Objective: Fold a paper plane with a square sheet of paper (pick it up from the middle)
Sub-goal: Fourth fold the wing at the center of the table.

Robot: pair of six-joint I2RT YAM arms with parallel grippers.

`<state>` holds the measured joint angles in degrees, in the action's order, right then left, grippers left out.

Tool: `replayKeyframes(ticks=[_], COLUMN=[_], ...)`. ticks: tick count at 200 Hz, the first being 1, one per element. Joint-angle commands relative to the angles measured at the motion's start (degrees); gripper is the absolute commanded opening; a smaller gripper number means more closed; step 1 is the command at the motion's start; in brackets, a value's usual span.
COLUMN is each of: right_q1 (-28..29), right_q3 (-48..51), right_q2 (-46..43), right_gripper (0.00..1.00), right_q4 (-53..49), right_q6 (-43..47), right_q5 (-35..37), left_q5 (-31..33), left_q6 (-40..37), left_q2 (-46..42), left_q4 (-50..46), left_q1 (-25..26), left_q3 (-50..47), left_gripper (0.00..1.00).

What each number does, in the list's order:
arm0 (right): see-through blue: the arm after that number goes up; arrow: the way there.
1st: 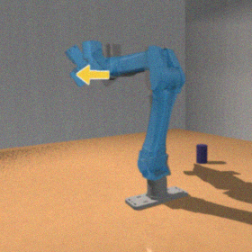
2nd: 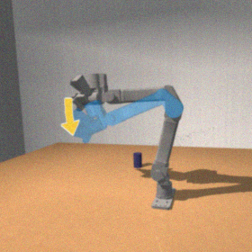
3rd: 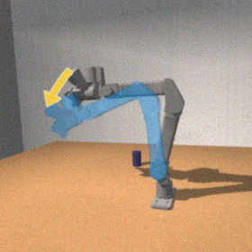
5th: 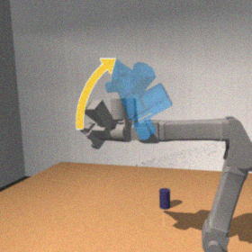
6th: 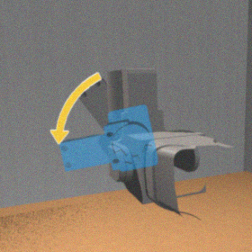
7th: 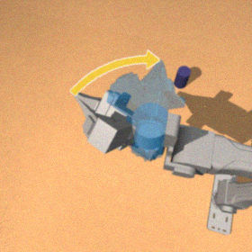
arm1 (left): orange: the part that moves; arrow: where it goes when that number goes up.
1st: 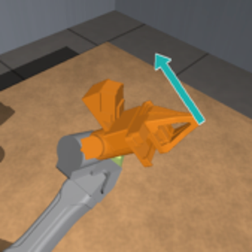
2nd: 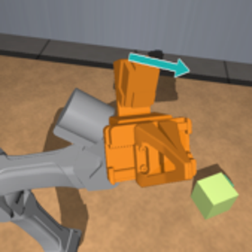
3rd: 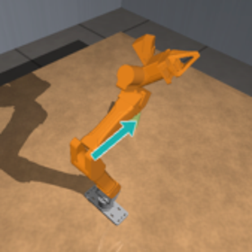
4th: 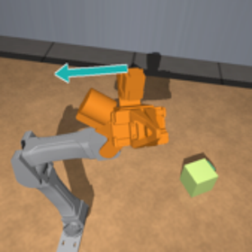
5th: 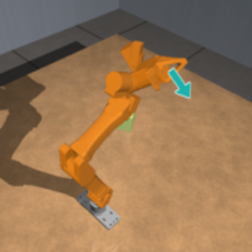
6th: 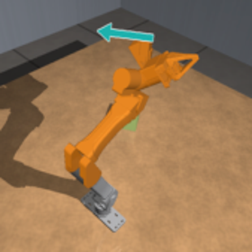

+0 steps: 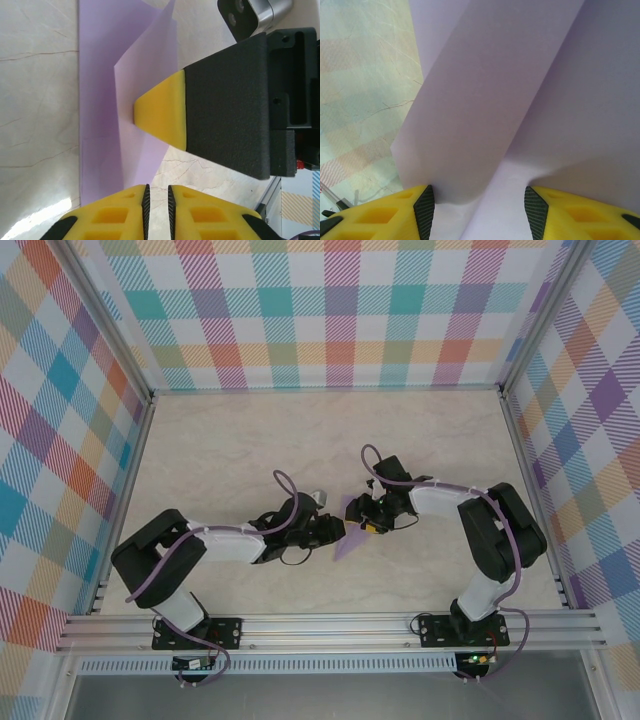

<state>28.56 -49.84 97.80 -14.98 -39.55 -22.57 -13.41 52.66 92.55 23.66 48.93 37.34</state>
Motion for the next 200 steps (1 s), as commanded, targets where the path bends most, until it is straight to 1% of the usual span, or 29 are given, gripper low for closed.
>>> replayKeyframes(ticks=[1, 19, 72, 133, 200], right_q1=[0.2, 0.3, 0.3, 0.3, 0.4], right_q3=[0.5, 0.5, 0.5, 0.5, -0.9], right_q2=[3.1, 3.2, 3.3, 3.7, 6.2], right_gripper=[0.55, 0.55, 0.55, 0.55, 0.48], right_q4=[-3.7, -3.8, -3.9, -4.5, -7.8], right_q6=[1.3, 1.2, 1.4, 2.0, 1.3], right_q5=[4.7, 4.8, 4.8, 5.3, 8.9], left_q5=[-3.4, -4.1, -1.7, -0.9, -0.7], left_q6=[0.5, 0.7, 0.4, 0.5, 0.2], left_q2=[2.4, 3.8, 5.5, 6.1, 6.5], left_q4=[1.3, 0.5, -3.9, -4.9, -5.0], left_q1=[-0.4, -0.3, -0.8, -1.1, -1.4], left_q3=[2.2, 3.2, 3.9, 3.6, 4.1], left_gripper=[0.16, 0.13, 0.08, 0.08, 0.07])
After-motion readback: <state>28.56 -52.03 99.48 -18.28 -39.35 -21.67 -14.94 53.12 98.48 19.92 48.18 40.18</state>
